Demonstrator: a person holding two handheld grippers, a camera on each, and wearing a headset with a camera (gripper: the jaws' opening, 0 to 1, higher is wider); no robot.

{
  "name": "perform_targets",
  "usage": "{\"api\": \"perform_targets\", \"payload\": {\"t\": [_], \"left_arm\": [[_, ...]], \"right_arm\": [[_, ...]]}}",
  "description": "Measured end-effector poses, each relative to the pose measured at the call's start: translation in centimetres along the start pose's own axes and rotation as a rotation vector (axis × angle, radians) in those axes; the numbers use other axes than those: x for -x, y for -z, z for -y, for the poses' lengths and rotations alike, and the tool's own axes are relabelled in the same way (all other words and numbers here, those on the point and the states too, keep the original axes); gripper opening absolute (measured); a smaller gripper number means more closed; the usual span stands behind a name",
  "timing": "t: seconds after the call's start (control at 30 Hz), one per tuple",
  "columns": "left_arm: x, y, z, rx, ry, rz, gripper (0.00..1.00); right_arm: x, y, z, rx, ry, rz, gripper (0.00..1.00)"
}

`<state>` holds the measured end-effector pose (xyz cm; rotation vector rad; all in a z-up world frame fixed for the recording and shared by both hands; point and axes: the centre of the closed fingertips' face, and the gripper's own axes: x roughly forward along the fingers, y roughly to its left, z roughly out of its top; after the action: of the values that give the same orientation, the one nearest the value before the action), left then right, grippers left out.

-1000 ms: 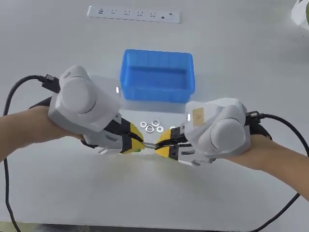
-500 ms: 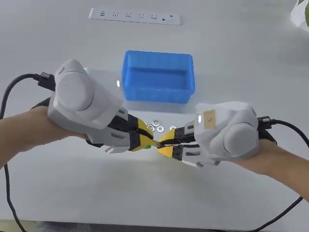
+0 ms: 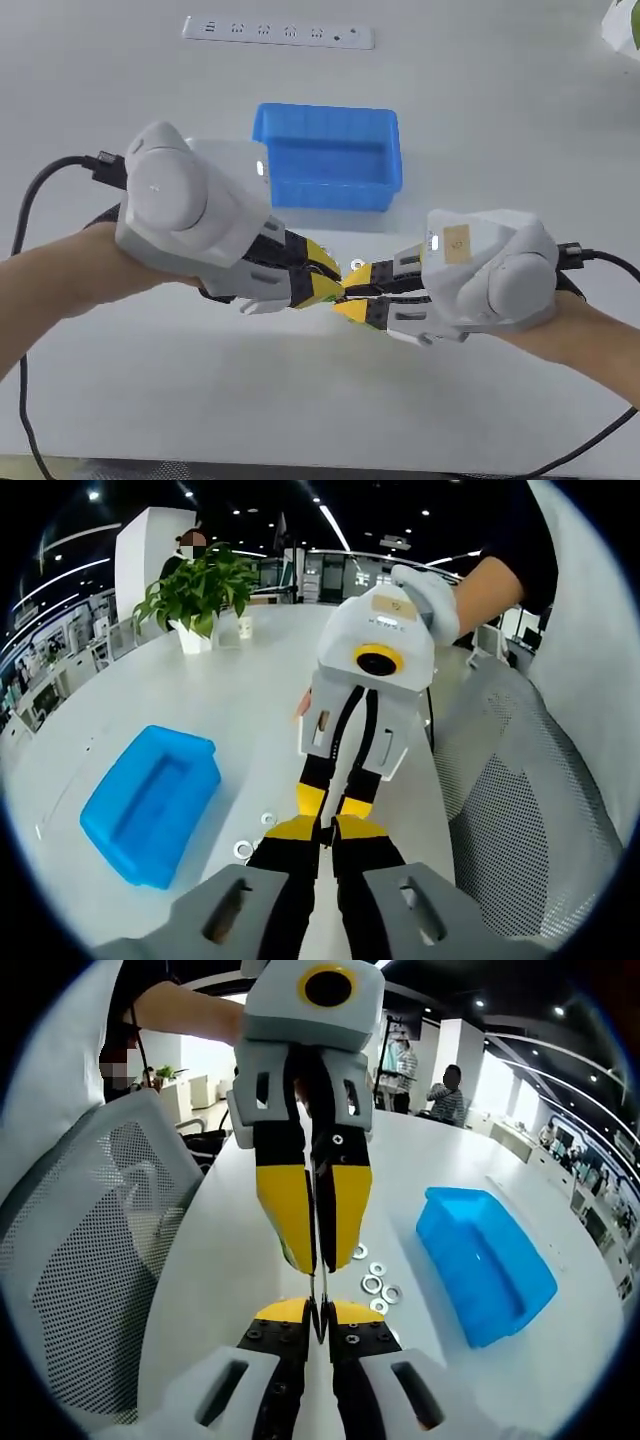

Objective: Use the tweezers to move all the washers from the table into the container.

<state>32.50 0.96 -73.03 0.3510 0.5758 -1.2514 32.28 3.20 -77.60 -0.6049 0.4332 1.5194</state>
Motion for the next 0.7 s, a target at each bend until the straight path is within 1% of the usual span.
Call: {"api": "perform_targets", "payload": {"t": [0.2,0.3,0.33,0.37,0.43,0.53,0.6,0.63,0.7], "left_arm": [[-0.9,-0.9,0.2,-0.022,0.010,0.028,0.08],[-1.3,-1.3,0.2,-0.022,0.010,0.039,0.08],[-1.4,-1.4,0.2,-0.025,0.009,0.044,0.08],[-1.5,-1.5,0.2,-0.027,0.010,0.046,0.08],[-1.7,-1.6,0.4,-0.027,0.018,0.052,0.08],[-1.9,-1.8,0.7,-0.036,0.025,0.055,0.09],[-1.9,-1.9,0.9,-0.024,0.031,0.066,0.09],[-1.7,-2.2,1.0,-0.015,0.035,0.085,0.09],[-1.5,-2.2,0.8,-0.015,0.025,0.088,0.09]], "right_arm": [[0.4,0.3,0.1,0.020,-0.002,-0.009,0.08],[0.5,0.4,0.1,0.043,0.001,-0.017,0.08],[0.6,0.5,0.2,0.072,0.006,-0.024,0.08],[0.6,0.5,0.2,0.074,0.005,-0.027,0.08],[0.7,0.6,0.1,0.063,0.002,-0.030,0.08],[0.9,0.8,0.1,0.046,-0.002,-0.012,0.07],[0.9,0.8,0.0,0.043,-0.001,-0.006,0.07],[0.9,0.8,0.0,0.045,0.000,-0.005,0.07],[0.9,0.7,0.1,0.040,0.005,-0.003,0.07]]}}
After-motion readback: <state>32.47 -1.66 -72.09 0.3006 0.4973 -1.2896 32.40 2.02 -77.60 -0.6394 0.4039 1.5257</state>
